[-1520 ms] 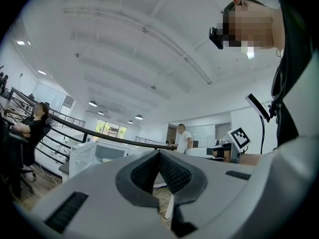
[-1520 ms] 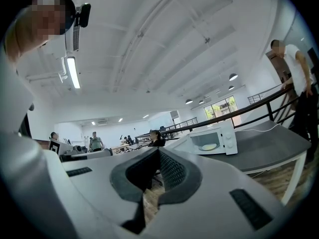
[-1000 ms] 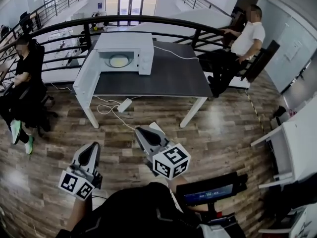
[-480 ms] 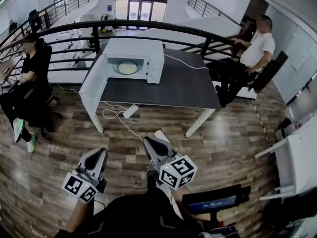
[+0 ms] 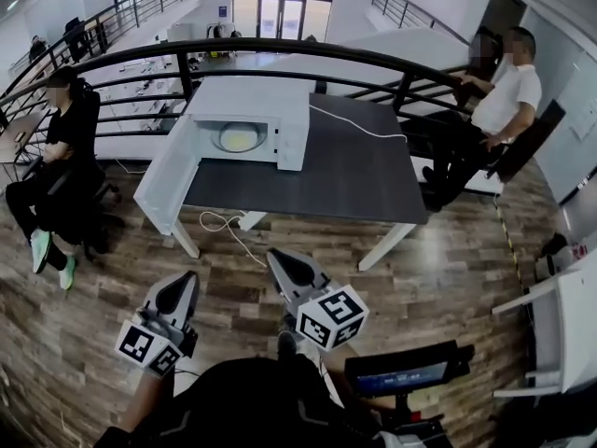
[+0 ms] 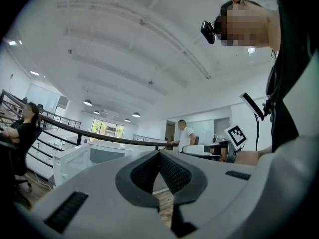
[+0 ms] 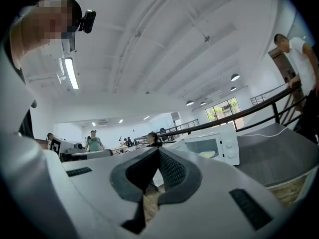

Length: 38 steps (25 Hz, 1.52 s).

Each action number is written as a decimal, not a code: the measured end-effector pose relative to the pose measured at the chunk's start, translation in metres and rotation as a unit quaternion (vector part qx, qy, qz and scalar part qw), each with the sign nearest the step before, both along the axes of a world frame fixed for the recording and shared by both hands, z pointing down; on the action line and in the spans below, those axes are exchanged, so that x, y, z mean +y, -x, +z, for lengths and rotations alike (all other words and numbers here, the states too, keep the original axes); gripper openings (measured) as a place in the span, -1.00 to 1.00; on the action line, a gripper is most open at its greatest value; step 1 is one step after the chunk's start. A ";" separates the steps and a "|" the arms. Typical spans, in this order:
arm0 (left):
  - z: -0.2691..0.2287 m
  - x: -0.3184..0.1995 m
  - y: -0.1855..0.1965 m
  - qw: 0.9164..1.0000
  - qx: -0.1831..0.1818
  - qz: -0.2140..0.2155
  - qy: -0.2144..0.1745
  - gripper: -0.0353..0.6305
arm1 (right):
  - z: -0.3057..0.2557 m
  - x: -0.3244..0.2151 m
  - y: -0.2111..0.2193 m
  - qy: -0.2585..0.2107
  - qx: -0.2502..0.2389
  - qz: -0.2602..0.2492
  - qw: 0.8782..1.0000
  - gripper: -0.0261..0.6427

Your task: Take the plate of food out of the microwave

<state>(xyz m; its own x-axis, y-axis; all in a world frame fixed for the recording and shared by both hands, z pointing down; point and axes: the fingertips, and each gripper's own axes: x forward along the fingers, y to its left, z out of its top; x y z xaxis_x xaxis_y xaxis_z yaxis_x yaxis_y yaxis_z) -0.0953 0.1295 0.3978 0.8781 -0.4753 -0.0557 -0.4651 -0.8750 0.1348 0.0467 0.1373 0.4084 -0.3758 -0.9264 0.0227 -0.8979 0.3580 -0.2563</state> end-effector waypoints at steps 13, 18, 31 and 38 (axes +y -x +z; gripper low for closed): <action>0.000 -0.075 -0.111 0.999 -0.036 -0.027 -0.016 -0.88 | 0.010 -0.078 -0.114 0.000 -0.005 -0.026 1.000 -0.93; 0.001 -0.093 -0.127 0.999 -0.044 -0.032 -0.007 -0.88 | 0.018 -0.100 -0.131 0.009 -0.020 -0.026 0.999 -0.93; 0.001 -0.176 -0.063 0.999 -0.037 -0.032 -0.011 -0.88 | 0.018 -0.178 -0.087 0.022 -0.002 -0.004 1.000 -0.93; -0.006 -0.216 -0.040 0.999 -0.025 0.035 -0.031 -0.88 | 0.014 -0.231 -0.042 0.022 0.008 0.008 1.000 -0.93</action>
